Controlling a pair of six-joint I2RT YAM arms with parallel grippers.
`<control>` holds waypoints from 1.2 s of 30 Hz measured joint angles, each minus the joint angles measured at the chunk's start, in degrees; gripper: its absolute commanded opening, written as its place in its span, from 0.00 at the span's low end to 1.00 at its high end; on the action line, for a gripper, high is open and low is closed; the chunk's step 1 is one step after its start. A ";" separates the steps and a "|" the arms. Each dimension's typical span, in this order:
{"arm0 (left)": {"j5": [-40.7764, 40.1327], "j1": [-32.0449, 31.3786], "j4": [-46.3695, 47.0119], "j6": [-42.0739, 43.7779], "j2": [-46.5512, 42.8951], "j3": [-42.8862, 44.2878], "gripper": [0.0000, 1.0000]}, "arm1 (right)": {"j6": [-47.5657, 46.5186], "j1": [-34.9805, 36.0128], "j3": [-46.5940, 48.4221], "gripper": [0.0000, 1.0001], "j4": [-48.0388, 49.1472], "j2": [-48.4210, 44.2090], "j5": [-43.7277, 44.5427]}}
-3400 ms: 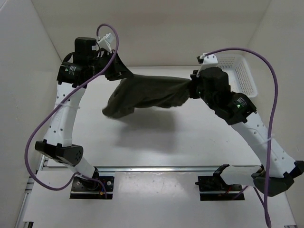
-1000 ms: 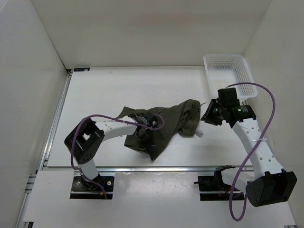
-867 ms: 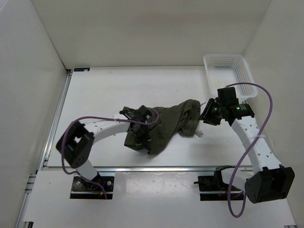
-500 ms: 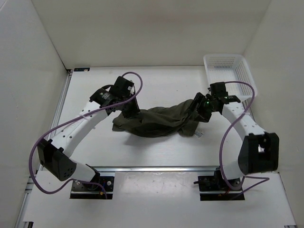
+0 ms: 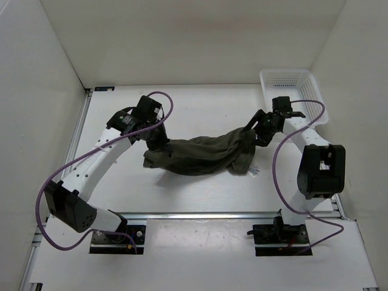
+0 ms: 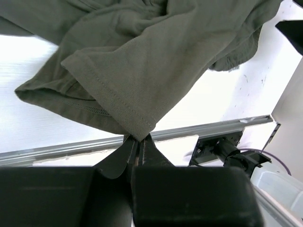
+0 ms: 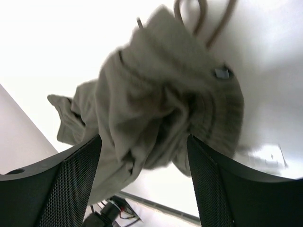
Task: Fold and stack the shorts
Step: Flatten the shorts out
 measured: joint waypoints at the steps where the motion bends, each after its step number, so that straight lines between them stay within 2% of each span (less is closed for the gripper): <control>1: -0.04 0.37 -0.20 0.13 -0.31 0.00 0.10 | 0.07 -0.07 1.14 0.77 0.11 1.27 0.04; 6: -0.20 2.16 -1.07 0.72 -1.44 0.00 0.10 | 0.22 0.04 6.25 0.70 0.94 7.63 -0.07; 10: -0.22 3.56 -1.68 1.29 -1.66 0.00 0.10 | -0.04 1.11 9.81 0.26 1.20 12.35 0.31; 11: -0.22 4.15 -1.95 1.53 -1.66 0.00 0.10 | -0.09 1.46 10.43 0.06 1.07 13.14 0.55; 12: -0.15 4.85 -2.21 1.81 -1.68 0.00 0.10 | 0.15 1.81 11.08 0.00 0.83 13.79 0.81; 16: -0.13 10.10 -3.26 4.24 -1.31 2.08 0.10 | -0.17 2.89 17.33 0.00 -3.52 15.74 2.38; 18: 0.17 13.77 -3.69 6.14 0.33 5.73 0.10 | -0.70 3.06 25.73 0.00 -6.91 17.77 2.80; 22: 1.27 20.92 -4.11 10.97 11.17 22.95 0.10 | -1.66 3.19 48.28 0.00 -10.62 22.86 3.21; 25: 1.01 24.90 -5.22 14.16 23.34 42.56 0.10 | -2.03 3.17 63.60 0.00 -10.82 24.94 2.86; 27: 1.73 27.28 -4.02 15.32 29.03 53.18 0.10 | -2.08 3.19 70.31 0.00 -10.32 24.92 2.12; 28: 2.64 28.57 -2.62 15.50 29.57 54.93 0.10 | -2.05 3.21 72.74 0.00 -9.55 24.70 1.66; 30: 5.07 30.88 -1.86 15.50 28.17 54.99 0.10 | -1.97 3.39 74.12 0.00 -7.54 22.80 0.31; 32: 6.78 32.17 -0.26 15.47 25.29 53.68 0.10 | -2.29 3.87 71.36 0.00 -6.38 19.15 -0.74; 36: 8.74 32.61 2.60 16.28 15.67 45.13 0.10 | -4.44 4.59 55.36 0.00 -4.70 7.48 0.11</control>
